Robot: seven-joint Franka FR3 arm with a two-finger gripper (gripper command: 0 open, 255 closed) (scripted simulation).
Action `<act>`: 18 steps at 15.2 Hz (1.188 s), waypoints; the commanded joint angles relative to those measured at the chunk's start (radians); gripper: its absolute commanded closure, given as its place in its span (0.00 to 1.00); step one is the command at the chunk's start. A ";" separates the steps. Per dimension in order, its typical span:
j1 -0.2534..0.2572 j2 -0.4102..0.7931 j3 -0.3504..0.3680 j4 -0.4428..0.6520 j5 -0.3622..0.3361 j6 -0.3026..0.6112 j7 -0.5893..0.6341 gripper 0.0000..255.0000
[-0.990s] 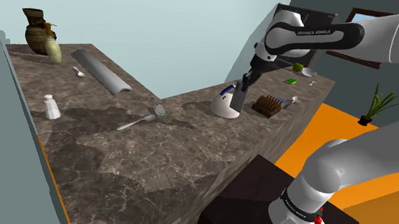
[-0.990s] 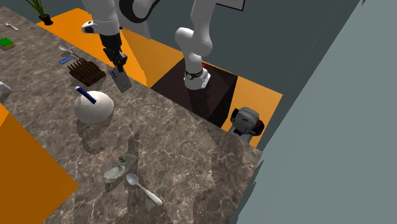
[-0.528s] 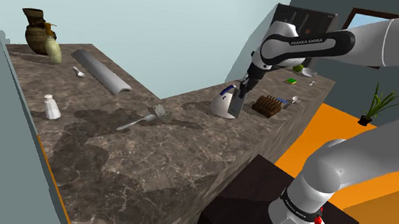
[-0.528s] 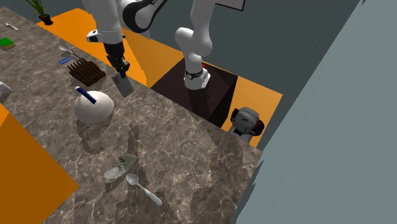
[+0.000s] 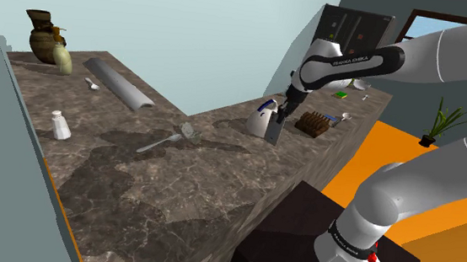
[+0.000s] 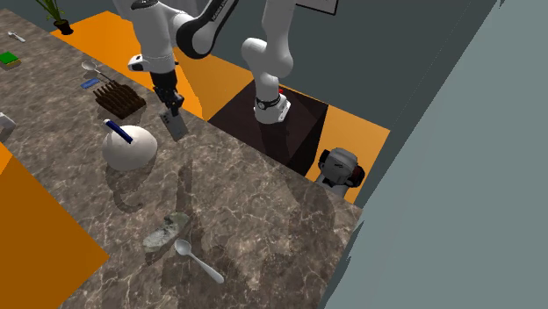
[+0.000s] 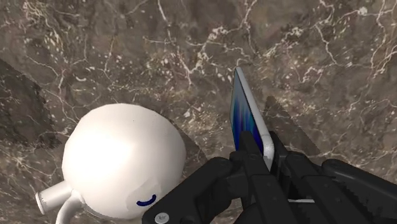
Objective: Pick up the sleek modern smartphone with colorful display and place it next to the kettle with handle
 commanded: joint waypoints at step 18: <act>0.004 0.070 -0.015 -0.080 0.008 0.150 -0.018 0.00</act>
